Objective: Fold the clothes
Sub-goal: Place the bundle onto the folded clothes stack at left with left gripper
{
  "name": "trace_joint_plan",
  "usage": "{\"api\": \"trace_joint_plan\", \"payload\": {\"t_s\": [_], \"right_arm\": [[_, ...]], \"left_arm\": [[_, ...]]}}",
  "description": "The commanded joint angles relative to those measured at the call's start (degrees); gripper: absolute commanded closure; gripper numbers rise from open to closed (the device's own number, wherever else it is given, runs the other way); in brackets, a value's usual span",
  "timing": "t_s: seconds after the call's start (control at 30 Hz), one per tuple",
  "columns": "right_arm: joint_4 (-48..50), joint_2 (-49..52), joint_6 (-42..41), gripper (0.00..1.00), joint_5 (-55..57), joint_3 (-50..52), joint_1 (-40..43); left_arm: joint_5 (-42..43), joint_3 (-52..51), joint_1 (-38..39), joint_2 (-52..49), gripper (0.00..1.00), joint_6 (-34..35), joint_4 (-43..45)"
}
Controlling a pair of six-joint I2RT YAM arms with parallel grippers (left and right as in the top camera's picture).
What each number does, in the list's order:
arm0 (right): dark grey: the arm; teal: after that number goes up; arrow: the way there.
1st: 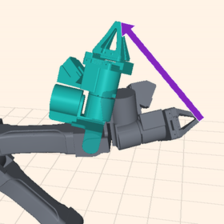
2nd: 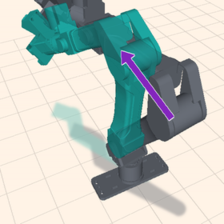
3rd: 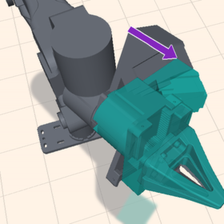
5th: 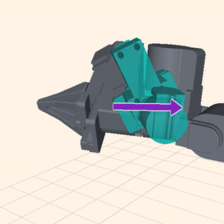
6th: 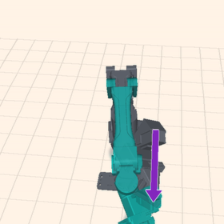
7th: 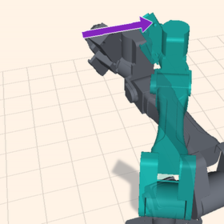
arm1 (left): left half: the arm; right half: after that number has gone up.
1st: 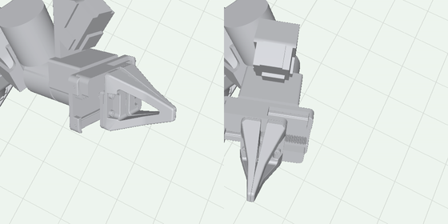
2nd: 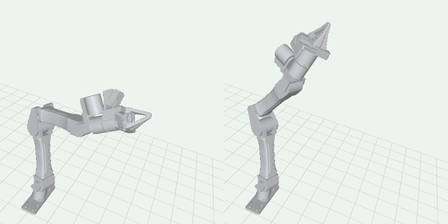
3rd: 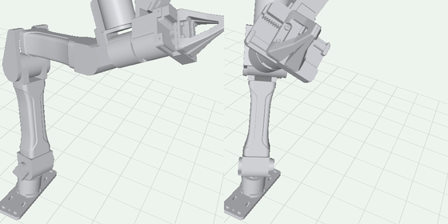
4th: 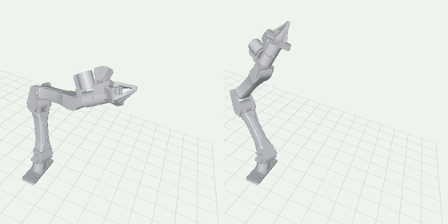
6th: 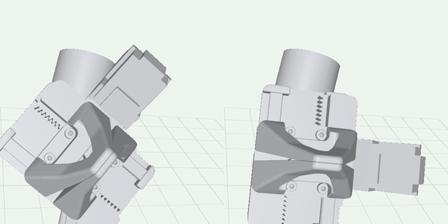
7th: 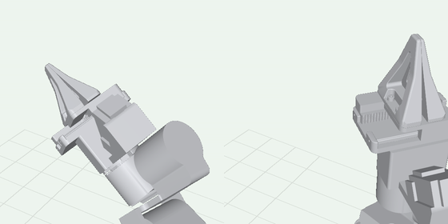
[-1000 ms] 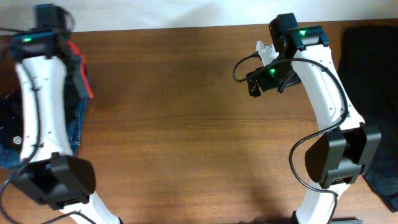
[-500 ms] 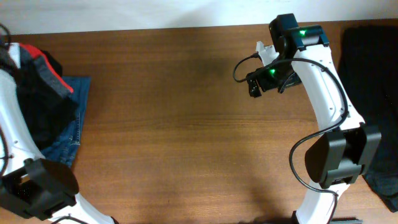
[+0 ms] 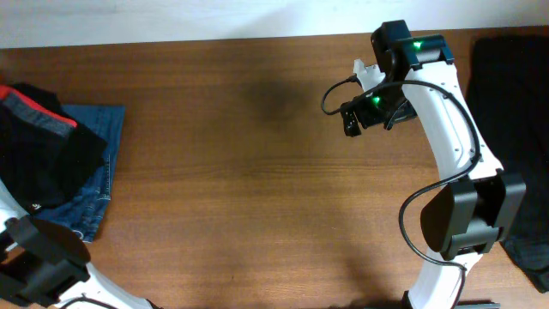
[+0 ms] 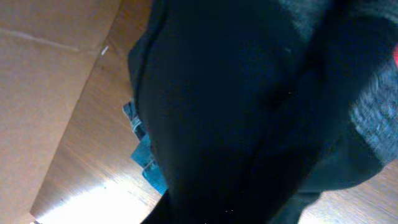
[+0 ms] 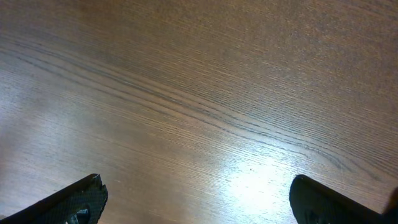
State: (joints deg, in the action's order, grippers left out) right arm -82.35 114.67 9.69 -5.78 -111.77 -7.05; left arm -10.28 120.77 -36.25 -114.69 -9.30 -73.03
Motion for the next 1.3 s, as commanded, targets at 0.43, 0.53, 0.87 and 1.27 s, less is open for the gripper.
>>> {"api": "trace_joint_plan", "payload": {"t_s": [0.43, 0.53, 0.87, 1.27], "right_arm": [[-0.83, -2.25, 0.55, 0.01, 0.46, -1.18, 0.04], [-0.83, -2.25, 0.52, 0.01, 0.46, -1.18, 0.04], [-0.72, -2.23, 0.55, 0.01, 0.48, -1.18, 0.04], [-1.07, -2.23, 0.5, 0.01, 0.46, -1.18, 0.04]], "left_arm": [[5.75, 1.03, -5.84, -0.37, 0.23, 7.15, -0.98], [12.24, 1.05, -5.79, -0.31, 0.26, 7.08, -1.11], [41.11, 1.05, -3.37, 3.8, 0.8, -6.88, 3.5], [40.79, -10.54, -5.53, 3.8, 0.91, 34.03, 27.3]]}}
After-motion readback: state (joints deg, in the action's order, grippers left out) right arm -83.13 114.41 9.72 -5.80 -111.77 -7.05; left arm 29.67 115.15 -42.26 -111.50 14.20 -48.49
